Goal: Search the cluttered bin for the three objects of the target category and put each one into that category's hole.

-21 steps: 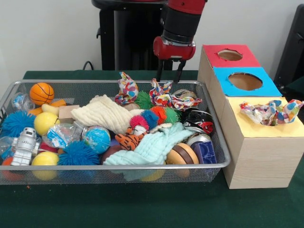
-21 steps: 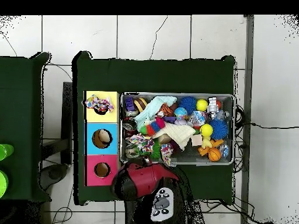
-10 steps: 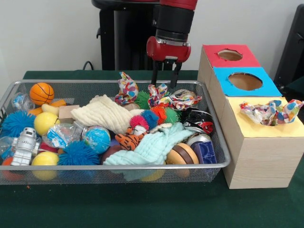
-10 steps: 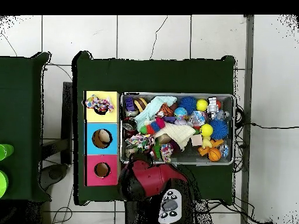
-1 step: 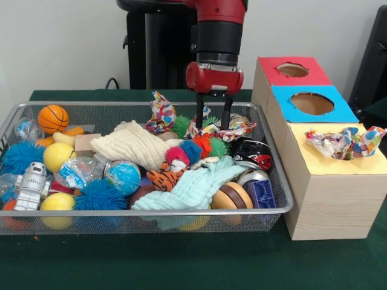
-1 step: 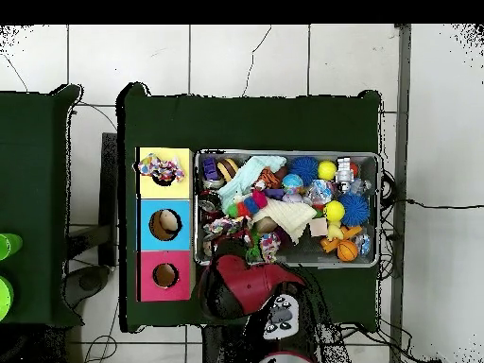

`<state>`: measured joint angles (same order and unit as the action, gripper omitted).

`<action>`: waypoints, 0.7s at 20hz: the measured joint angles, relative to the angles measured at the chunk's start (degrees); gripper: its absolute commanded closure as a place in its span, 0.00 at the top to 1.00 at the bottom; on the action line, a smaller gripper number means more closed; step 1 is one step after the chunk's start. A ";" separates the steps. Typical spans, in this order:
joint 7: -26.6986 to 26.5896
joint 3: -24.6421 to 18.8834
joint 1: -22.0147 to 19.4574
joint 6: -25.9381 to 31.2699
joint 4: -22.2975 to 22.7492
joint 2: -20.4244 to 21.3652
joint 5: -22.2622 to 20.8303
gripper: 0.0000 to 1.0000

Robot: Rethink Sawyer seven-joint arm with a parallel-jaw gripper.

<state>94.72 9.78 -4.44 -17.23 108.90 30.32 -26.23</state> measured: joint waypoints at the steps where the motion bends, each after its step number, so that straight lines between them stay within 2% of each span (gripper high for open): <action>1: 0.00 0.00 0.00 0.06 -0.49 -0.88 0.02 1.00; 6: 0.00 -0.24 -0.55 2.62 -2.79 -4.21 0.72 1.00; 11: 0.01 -2.15 -2.82 8.24 -5.12 -5.06 1.72 1.00; 12: 0.01 -3.05 -3.38 10.56 -5.96 -5.05 1.99 0.00; 14: 0.01 -3.23 -3.40 11.08 -6.15 -5.06 1.99 0.00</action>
<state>94.74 6.56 -7.84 -6.16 102.75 25.26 -24.24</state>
